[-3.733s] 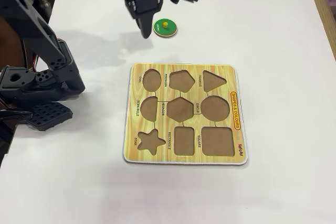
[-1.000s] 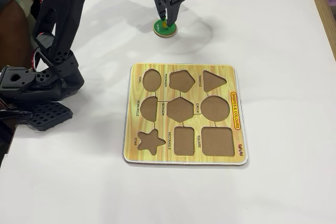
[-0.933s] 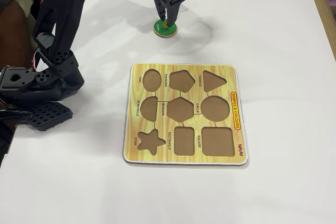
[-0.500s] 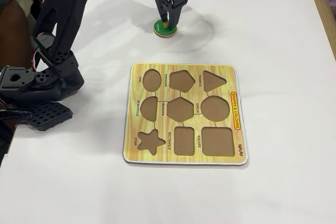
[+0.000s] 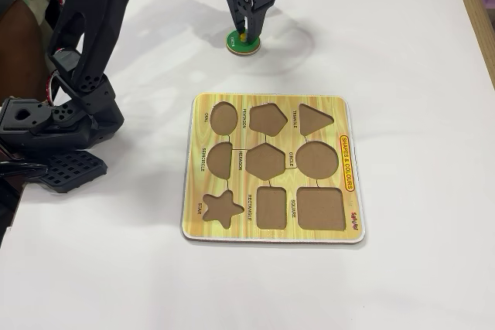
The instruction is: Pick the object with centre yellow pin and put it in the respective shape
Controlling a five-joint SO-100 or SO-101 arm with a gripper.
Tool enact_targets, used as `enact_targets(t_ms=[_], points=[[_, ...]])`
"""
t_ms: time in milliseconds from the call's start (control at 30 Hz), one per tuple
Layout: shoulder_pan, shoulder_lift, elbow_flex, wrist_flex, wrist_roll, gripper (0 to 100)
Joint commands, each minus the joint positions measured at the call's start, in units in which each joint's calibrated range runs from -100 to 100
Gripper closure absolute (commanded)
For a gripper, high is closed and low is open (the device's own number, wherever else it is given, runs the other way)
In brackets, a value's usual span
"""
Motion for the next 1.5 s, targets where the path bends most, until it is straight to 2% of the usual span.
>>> enact_targets(t_ms=[0,1333,1467], points=[[-1.4,-0.63,-2.07,-0.37,-0.21,90],[2.02,-0.38,4.23,0.67,0.15,90],[2.02,-0.38,4.14,4.56,-0.16,91]])
